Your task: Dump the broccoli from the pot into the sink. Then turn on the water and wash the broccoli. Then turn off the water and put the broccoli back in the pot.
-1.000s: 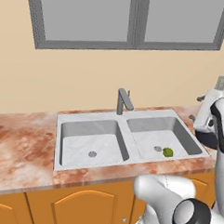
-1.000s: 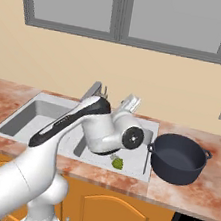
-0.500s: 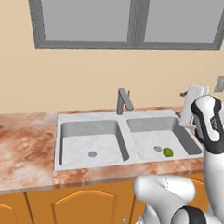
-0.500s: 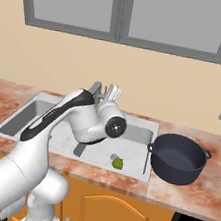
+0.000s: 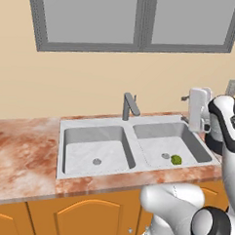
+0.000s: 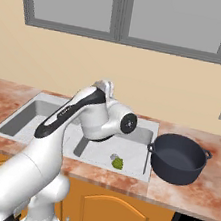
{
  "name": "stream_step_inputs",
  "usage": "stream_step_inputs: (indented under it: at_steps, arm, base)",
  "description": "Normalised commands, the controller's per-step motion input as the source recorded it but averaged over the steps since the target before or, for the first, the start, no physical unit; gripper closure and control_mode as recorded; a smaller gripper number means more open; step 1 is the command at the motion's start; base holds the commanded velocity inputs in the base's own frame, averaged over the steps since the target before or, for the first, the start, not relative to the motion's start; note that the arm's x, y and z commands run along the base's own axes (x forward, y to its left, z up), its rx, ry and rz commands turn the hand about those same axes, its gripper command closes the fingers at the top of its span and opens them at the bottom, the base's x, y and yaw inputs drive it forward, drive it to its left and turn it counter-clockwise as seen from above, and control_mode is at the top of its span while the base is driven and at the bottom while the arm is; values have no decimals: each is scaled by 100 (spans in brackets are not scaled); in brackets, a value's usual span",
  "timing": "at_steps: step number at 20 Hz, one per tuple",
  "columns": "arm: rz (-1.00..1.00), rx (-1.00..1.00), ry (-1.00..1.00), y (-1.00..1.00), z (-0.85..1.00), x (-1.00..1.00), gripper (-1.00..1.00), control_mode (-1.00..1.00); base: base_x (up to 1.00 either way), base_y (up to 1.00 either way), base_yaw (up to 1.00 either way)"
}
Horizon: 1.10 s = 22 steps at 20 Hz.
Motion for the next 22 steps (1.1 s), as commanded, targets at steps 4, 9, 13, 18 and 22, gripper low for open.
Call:
stream_step_inputs:
  at_steps: [4, 9, 13, 18, 22]
  arm:
    - [2, -21, -19, 46, 0, 0, -100, -100]
    - [0, -22, -19, 47, 0, 15, -100, -100]
    - [0, -8, 0, 16, 0, 36, -100, -100]
    - [0, 0, 19, 0, 0, 49, -100, -100]
    - [0, 4, 23, -6, 0, 35, -100, -100]
  base:
    - [0, 0, 0]
    - [0, 0, 0]
    - [0, 0, 0]
    - [0, 0, 0]
    - [0, 0, 0]
